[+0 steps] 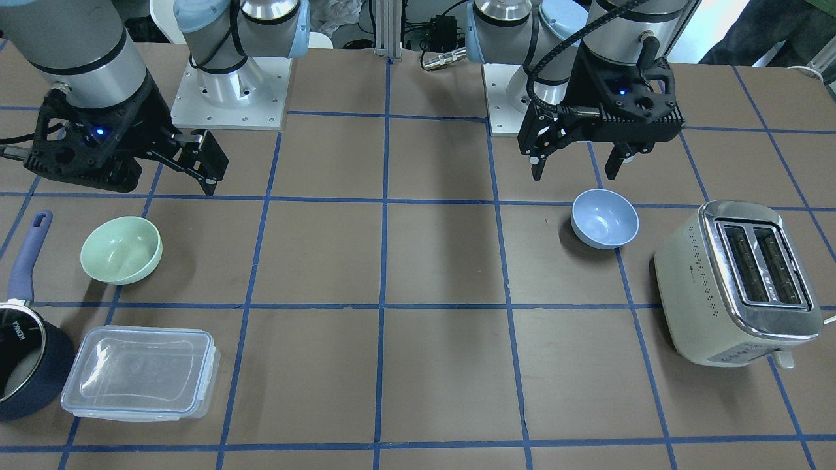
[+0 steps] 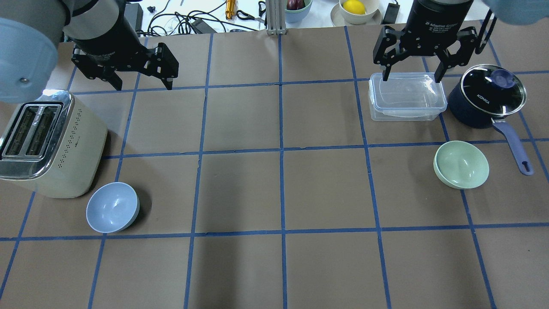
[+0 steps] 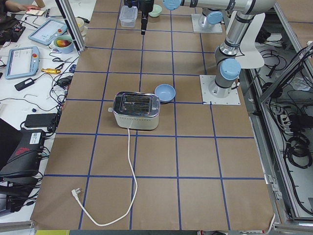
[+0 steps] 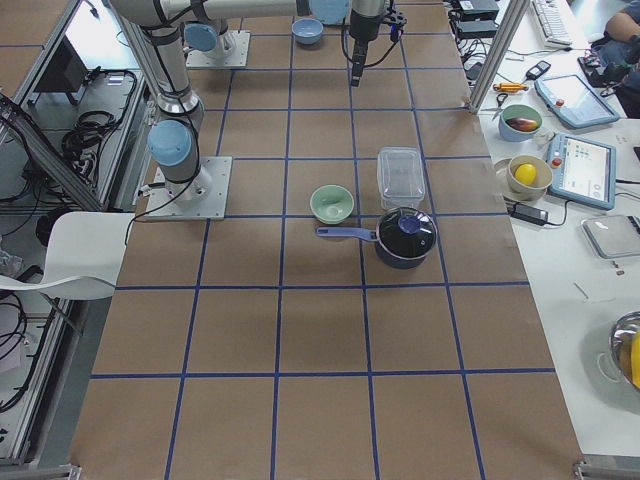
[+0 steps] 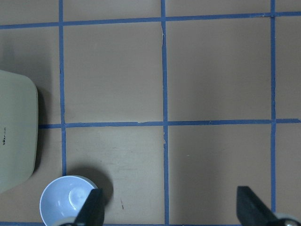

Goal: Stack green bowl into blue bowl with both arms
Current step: 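Lower the left gripper onto the light blue bowl rim and grasp it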

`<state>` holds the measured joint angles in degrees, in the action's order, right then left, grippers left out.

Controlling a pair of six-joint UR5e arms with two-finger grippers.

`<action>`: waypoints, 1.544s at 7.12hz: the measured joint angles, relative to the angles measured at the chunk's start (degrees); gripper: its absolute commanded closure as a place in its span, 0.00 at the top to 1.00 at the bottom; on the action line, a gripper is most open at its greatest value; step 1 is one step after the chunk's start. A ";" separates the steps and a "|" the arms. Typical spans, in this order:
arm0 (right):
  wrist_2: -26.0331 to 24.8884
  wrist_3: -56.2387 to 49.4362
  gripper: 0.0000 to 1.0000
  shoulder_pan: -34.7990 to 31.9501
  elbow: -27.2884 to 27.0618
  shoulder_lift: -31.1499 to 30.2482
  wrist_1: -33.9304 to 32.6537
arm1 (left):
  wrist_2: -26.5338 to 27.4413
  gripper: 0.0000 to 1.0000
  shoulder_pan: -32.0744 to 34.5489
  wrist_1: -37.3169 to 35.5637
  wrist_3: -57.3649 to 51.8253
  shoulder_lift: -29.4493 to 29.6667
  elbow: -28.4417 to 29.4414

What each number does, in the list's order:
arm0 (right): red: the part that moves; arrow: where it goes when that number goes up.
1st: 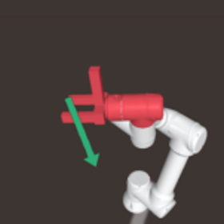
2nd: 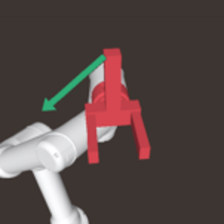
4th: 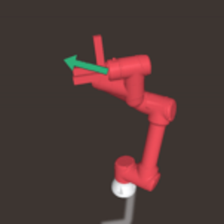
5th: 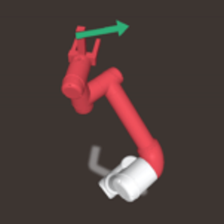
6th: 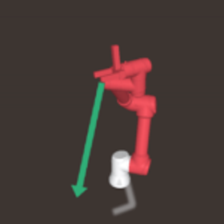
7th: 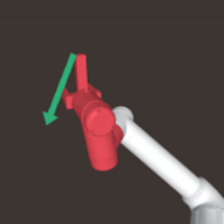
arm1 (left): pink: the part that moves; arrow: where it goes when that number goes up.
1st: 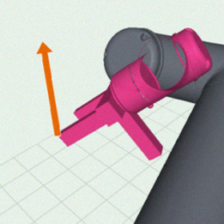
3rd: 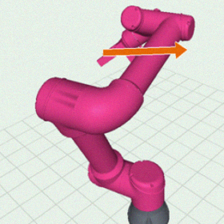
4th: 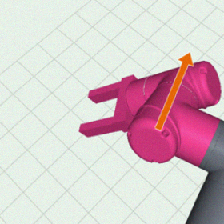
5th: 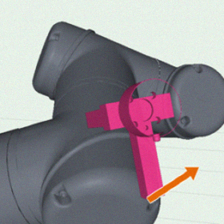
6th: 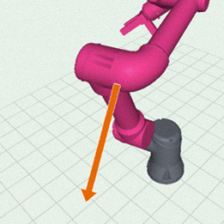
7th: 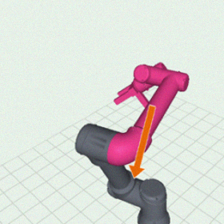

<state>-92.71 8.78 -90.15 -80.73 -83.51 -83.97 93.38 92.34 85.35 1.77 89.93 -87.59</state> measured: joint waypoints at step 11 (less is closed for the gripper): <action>-0.51 -0.87 1.00 0.31 -0.50 -0.15 -1.63 | 6.10 1.00 -9.10 -27.50 -3.59 -2.26 -38.01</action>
<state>-93.21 7.91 -89.84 -81.22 -83.66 -85.60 99.47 83.25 57.85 -1.82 87.67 -125.60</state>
